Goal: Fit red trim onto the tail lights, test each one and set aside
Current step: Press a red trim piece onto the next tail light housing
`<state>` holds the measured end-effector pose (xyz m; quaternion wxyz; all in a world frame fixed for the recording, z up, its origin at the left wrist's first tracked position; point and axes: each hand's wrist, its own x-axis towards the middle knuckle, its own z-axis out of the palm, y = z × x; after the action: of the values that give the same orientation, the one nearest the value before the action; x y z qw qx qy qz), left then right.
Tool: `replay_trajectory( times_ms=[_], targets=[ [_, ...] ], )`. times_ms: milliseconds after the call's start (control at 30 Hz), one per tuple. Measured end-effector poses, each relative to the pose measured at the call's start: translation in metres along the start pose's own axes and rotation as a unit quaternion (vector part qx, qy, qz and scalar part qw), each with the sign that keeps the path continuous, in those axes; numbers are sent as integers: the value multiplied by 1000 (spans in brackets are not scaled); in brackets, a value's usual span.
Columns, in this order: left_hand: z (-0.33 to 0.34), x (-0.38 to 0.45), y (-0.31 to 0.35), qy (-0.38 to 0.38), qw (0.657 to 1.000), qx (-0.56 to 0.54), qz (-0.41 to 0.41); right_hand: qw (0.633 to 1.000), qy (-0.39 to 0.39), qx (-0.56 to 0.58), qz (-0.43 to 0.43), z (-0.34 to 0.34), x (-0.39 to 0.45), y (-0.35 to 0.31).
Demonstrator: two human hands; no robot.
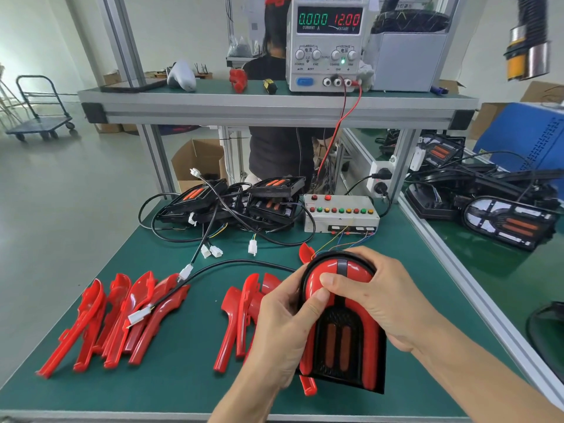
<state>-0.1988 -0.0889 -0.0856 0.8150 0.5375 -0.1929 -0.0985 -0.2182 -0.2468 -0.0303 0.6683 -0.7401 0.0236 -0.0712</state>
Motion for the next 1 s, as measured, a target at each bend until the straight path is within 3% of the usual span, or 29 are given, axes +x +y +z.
replay_trajectory(
  times_ms=[233, 533, 833, 1000],
  targets=[
    [-13, 5, 9, -69, 994, 1, -79, 995, -17, 60, 76, -10, 7, -5],
    [-10, 1, 5, -55, 996, -15, -68, 993, -8, 79, 86, -13, 4, 0],
    [-4, -3, 1, -80, 991, 34, -106, 980, 14, 118, 159, -22, 1, 6],
    [-4, -3, 2, -78, 992, 41, -91, 984, 22, 107, 142, -23, -2, 5]
  ],
)
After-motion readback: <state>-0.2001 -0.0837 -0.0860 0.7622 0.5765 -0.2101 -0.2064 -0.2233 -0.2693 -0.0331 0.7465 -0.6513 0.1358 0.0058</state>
